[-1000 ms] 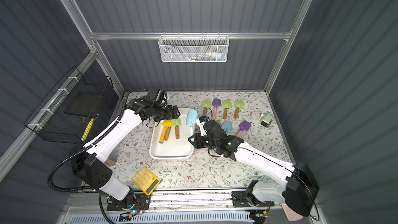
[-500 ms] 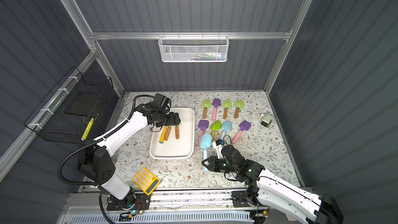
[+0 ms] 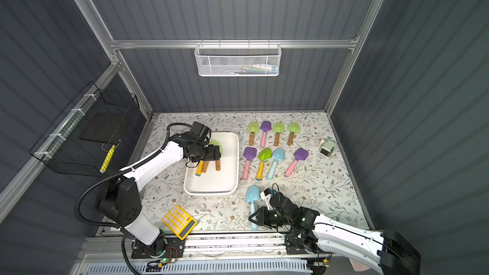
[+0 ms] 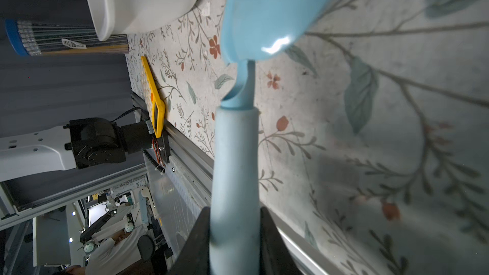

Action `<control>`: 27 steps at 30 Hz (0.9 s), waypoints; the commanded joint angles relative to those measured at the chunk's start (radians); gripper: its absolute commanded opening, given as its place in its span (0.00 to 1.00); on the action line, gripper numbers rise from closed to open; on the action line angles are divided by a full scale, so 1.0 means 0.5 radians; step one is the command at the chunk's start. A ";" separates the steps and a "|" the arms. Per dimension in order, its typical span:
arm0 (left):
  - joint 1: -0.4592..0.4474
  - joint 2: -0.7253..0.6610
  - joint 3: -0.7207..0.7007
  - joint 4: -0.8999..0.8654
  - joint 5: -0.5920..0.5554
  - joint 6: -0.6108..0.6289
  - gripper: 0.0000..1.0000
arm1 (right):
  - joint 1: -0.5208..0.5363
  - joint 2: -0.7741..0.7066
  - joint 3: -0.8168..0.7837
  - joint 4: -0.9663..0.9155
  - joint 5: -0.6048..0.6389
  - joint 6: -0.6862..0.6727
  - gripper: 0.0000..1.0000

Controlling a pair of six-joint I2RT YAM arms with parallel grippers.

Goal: Take the shovel out of the storage box
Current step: Place the shovel at the center of the board.

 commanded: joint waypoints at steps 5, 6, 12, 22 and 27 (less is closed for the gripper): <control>0.018 -0.087 -0.082 0.028 0.012 0.039 0.89 | 0.007 0.343 -0.050 0.590 0.000 0.092 0.13; 0.018 -0.089 -0.085 0.023 0.008 0.042 0.89 | 0.005 0.377 -0.053 0.620 0.011 0.100 0.14; 0.024 -0.114 -0.105 0.018 -0.012 0.054 0.90 | 0.005 0.568 -0.026 0.722 0.013 0.113 0.23; 0.042 -0.151 -0.190 0.052 -0.022 0.066 0.90 | -0.003 0.868 0.001 0.877 0.007 0.112 0.40; 0.046 -0.153 -0.226 0.062 -0.016 0.070 0.90 | -0.005 0.951 0.026 0.929 -0.046 0.109 0.42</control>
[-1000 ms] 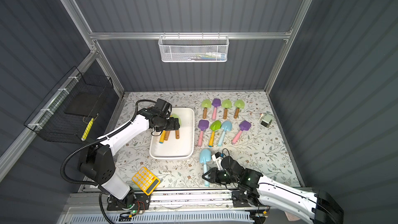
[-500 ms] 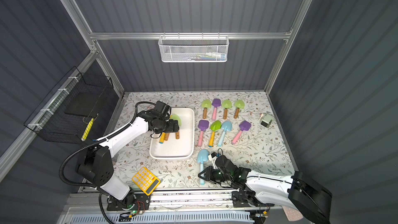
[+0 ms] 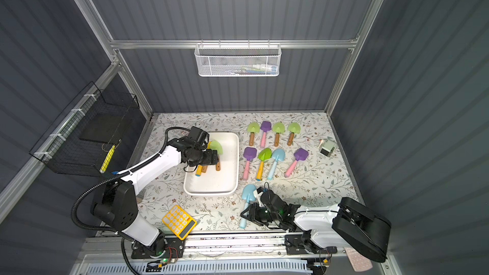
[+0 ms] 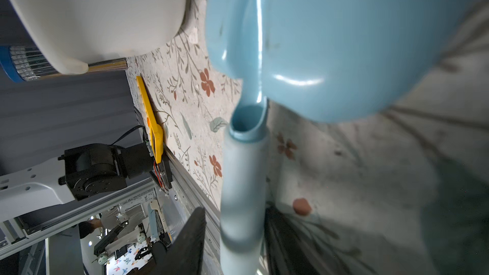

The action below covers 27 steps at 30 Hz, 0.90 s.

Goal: Take the shovel out of the storage box
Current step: Place the shovel at the center of the board, then pick up the shovel from the storage box.

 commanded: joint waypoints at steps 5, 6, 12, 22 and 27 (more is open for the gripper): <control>0.016 -0.090 0.012 -0.069 -0.077 0.082 0.90 | -0.004 -0.269 0.034 -0.485 0.026 -0.056 0.54; 0.016 -0.089 0.021 -0.076 -0.081 0.090 0.90 | -0.004 -0.411 0.069 -0.694 0.082 -0.109 0.57; 0.016 0.032 0.101 -0.113 -0.086 0.108 0.84 | -0.043 -0.997 0.476 -1.858 0.439 -0.411 0.70; -0.009 0.422 0.336 -0.003 -0.013 0.013 0.70 | -0.075 -0.880 1.012 -2.411 0.841 -0.624 0.66; -0.008 0.675 0.541 -0.008 0.042 -0.012 0.62 | -0.078 -0.859 1.145 -2.403 0.930 -0.679 0.64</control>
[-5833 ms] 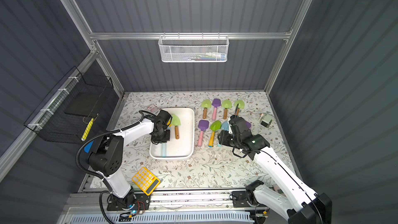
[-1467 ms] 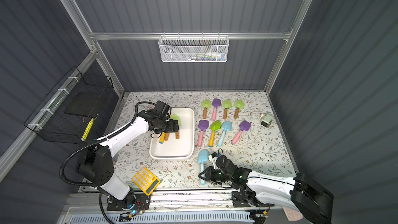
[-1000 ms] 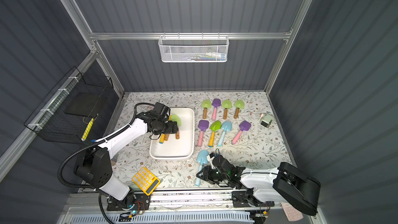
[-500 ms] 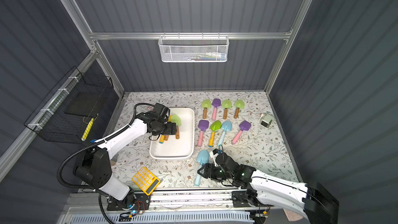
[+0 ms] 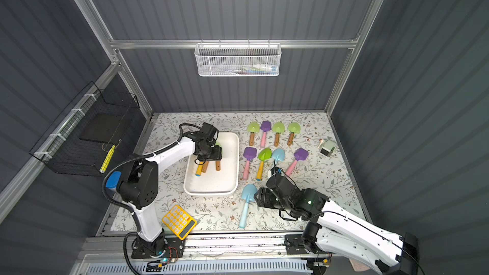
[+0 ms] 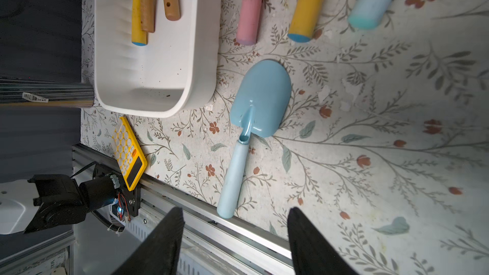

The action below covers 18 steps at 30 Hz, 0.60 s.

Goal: Take the shovel out of the storage box
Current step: Pick up the shovel from the storage box.

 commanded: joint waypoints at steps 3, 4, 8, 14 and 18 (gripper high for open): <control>-0.004 0.128 0.113 0.033 0.065 -0.063 0.60 | -0.007 -0.005 0.086 -0.109 0.147 -0.086 0.63; -0.004 0.152 0.128 0.030 0.057 -0.067 0.59 | -0.007 -0.020 0.075 -0.105 0.146 -0.082 0.63; -0.001 0.220 0.167 0.038 0.087 -0.083 0.56 | -0.007 -0.085 0.025 -0.105 0.151 -0.063 0.63; -0.001 0.310 0.195 0.046 0.070 -0.099 0.50 | -0.010 -0.104 -0.008 -0.090 0.148 -0.062 0.63; 0.002 0.333 0.177 0.062 0.063 -0.123 0.45 | -0.013 -0.089 -0.019 -0.068 0.144 -0.072 0.63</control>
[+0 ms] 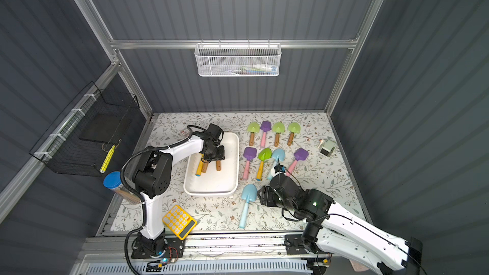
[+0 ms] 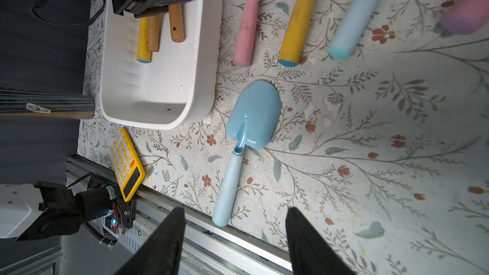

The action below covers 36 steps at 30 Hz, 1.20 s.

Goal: Take the shovel out of the storage box
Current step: Pick up the shovel from the storage box.

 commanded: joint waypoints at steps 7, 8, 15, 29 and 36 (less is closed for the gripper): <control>0.001 0.059 0.025 0.029 -0.017 -0.040 0.29 | -0.010 0.034 -0.041 0.035 -0.001 -0.056 0.62; 0.004 0.062 0.026 0.025 -0.019 -0.039 0.28 | -0.010 0.036 -0.039 0.036 -0.003 -0.057 0.62; 0.004 -0.016 0.019 0.013 0.010 -0.063 0.09 | -0.015 0.059 -0.037 0.129 -0.045 -0.089 0.61; -0.028 -0.455 0.069 -0.114 0.125 -0.168 0.07 | -0.013 0.501 0.267 0.425 -0.059 -0.274 0.71; -0.116 -0.607 0.020 -0.128 0.182 -0.248 0.07 | -0.031 0.927 0.548 0.581 0.011 -0.366 0.74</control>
